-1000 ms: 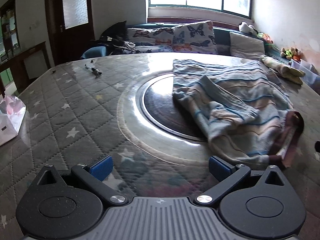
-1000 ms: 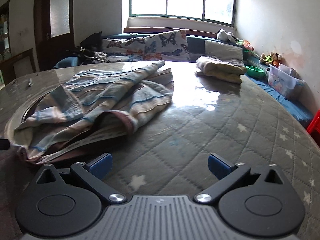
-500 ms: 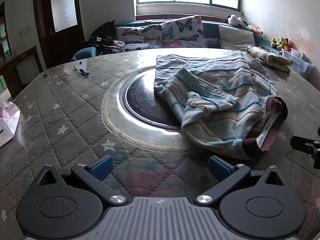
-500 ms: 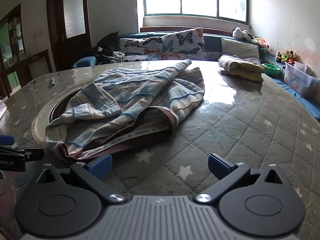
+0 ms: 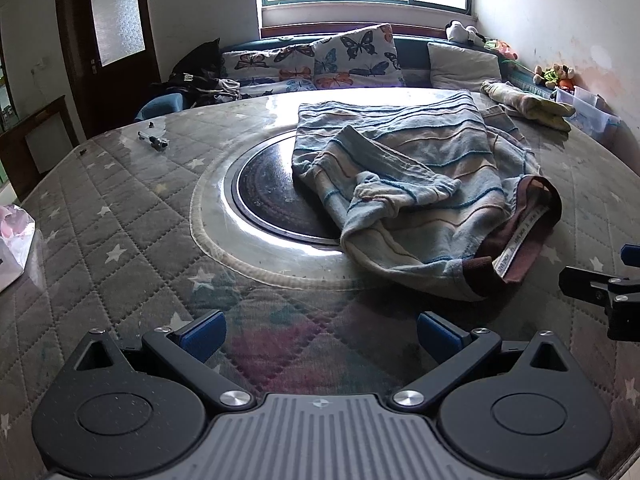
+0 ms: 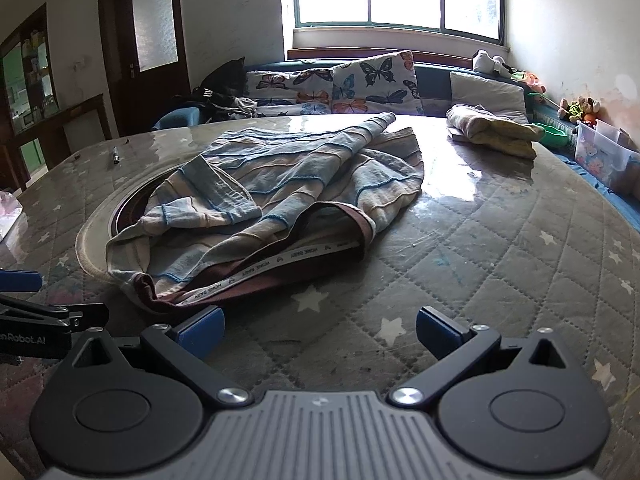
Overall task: Fold clothes
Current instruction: 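Move both tools toward the crumpled striped towel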
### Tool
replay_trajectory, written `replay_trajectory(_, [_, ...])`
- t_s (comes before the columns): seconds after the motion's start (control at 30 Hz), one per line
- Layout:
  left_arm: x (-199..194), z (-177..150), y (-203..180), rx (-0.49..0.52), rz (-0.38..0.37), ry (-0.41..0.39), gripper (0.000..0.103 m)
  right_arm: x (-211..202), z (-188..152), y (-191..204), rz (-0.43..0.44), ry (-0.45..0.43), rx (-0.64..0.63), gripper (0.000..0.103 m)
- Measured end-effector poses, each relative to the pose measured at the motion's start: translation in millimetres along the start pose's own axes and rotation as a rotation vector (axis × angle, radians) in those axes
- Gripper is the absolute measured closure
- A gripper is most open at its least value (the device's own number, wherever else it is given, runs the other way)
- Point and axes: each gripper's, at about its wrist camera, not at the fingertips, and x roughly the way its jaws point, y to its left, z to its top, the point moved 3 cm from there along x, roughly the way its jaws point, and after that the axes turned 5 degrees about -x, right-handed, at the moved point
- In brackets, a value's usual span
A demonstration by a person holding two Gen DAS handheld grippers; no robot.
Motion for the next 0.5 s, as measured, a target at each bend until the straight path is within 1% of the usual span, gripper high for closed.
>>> replay_trajectory(0.5, [1.8,-2.8,-8.3,0.024,-0.004,0.014,0.000,0.8,-2.3,2.0,0.007,0.016,0.009,0.000])
